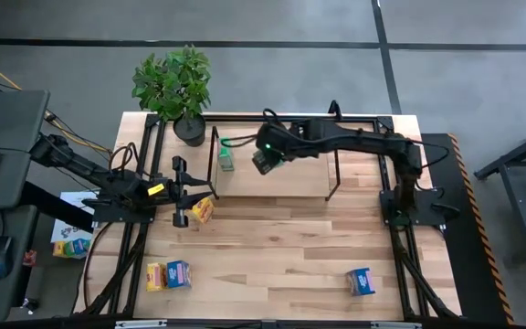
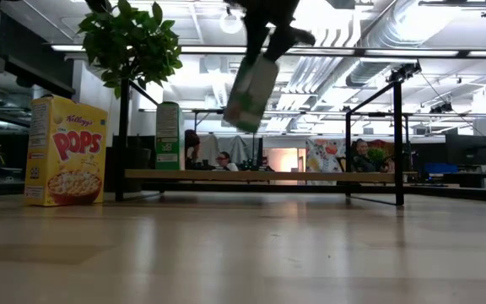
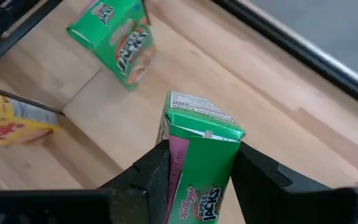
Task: Stack cereal on shelf
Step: Put the green cereal box aligned with the other green cereal box on the shelf
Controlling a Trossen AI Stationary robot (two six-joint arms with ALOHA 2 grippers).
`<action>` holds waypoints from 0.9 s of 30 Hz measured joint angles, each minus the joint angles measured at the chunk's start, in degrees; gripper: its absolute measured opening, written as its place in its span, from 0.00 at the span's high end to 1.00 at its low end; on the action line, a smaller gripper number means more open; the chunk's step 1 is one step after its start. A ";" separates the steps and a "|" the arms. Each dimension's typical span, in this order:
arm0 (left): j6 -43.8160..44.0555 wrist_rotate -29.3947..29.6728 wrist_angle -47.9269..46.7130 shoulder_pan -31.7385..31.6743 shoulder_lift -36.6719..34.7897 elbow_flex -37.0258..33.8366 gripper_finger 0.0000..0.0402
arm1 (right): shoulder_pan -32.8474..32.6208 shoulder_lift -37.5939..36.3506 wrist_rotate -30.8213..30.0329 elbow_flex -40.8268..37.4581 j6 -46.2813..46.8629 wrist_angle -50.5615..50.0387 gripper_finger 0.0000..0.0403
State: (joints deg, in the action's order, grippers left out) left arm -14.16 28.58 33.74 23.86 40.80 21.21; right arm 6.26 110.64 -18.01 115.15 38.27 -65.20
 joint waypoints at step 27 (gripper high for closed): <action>0.53 0.09 0.01 0.00 0.04 0.00 0.74 | 3.87 8.10 4.07 -0.07 -2.41 14.50 0.65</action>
State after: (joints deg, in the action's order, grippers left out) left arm -13.63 28.67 33.74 23.86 40.84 21.21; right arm 10.13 118.73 -13.94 115.09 35.85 -50.69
